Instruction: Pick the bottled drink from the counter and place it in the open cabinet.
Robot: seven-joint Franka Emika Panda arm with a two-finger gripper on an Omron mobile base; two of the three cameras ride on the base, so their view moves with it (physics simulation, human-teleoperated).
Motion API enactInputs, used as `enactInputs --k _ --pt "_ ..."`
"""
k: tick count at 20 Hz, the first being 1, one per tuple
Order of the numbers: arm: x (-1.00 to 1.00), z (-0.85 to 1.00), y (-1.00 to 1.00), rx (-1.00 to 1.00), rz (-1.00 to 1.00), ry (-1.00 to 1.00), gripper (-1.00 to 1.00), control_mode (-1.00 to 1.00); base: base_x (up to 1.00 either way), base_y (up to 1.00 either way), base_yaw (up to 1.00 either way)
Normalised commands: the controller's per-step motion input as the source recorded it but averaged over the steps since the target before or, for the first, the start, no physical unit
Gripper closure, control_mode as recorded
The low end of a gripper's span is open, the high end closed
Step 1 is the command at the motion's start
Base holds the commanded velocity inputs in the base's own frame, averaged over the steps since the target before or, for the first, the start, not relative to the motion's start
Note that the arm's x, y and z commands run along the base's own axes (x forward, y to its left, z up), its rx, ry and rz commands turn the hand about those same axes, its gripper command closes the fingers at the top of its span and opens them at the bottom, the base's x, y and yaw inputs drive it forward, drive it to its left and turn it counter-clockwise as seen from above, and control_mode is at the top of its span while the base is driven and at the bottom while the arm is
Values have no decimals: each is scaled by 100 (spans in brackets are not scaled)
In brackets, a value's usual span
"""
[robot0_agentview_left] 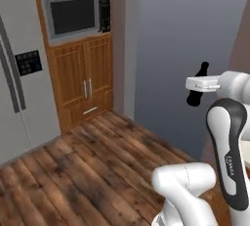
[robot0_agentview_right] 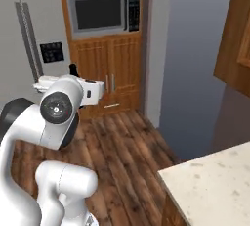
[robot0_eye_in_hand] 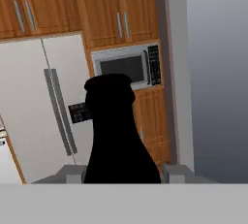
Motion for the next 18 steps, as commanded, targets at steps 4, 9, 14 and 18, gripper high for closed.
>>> enactInputs --k 4,9,14,18 --pt "0 0 0 0 0 0 100 100 12 -31 -78" --pt "0 0 0 0 0 0 100 100 5 -20 -83" --pt "0 0 0 0 0 0 100 100 0 -6 -87" --pt "0 0 0 0 0 0 100 100 3 -1 -86"
